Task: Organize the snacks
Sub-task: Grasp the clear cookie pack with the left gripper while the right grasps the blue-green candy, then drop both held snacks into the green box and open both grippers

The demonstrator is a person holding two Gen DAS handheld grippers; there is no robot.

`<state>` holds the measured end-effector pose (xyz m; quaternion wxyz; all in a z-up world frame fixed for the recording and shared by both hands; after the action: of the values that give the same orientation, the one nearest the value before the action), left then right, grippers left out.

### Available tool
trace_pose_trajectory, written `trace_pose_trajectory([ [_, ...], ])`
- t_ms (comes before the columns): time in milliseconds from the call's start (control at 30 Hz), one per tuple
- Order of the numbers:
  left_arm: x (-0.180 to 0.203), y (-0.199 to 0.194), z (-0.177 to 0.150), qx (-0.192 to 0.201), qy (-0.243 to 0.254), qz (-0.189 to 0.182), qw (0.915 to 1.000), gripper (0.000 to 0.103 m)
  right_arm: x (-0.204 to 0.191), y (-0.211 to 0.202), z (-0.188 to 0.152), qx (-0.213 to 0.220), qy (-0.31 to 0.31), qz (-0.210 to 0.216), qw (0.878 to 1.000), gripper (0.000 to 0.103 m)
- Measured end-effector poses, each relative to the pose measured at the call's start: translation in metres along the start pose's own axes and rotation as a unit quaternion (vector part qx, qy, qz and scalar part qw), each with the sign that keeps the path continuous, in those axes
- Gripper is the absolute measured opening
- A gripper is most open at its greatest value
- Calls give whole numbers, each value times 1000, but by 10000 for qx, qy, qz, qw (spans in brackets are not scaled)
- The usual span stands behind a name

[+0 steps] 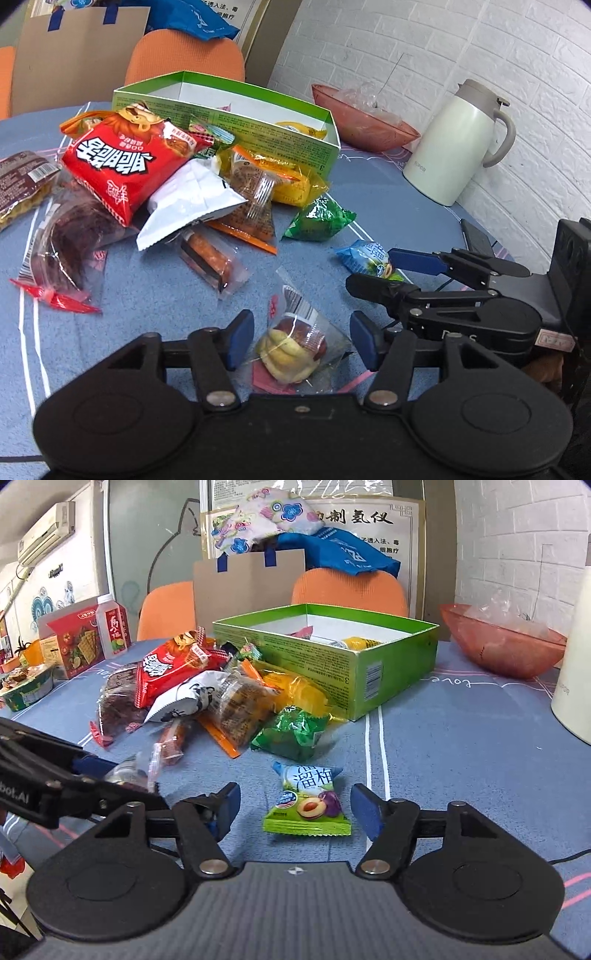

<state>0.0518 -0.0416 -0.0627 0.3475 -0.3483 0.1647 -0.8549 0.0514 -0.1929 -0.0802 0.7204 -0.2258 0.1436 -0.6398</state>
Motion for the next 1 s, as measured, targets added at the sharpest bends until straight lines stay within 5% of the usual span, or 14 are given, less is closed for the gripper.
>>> trace_pose_trajectory([
  [133,-2,-2,-4,20,18,17,10000,103,0,5,0,-45,-55,-82,9999,103],
  [200,-2,-2,-4,31,14,1,10000,103,0,8,-2,-114,-34,-135,9998,82],
  [300,-1,-3,-5,-48,49,-86,9999,103,2,7,-3,-51,12,-198,9998,74],
  [500,3,-7,4,47,-23,-327,9995,90,8,1,1,41,157,-163,9997,70],
  [733,21,-23,73,804,307,-610,9944,91,20,-13,45,708,137,-225,9971,70],
  [1000,12,-3,156,1447,304,-341,9884,92,29,4,103,1437,-15,-495,9884,70],
])
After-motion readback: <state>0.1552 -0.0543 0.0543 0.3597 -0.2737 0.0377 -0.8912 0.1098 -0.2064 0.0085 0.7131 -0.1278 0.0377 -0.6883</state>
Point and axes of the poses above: each gripper's, at about its wrist camera, not at the fingertips, and y roughly the way its jaws point, x to its right, z to its top, the point moved 4 cm from there along y, roughly the way its jaws point, and after that the axes turned 15 degrees about -z, right-handed, at the moved point
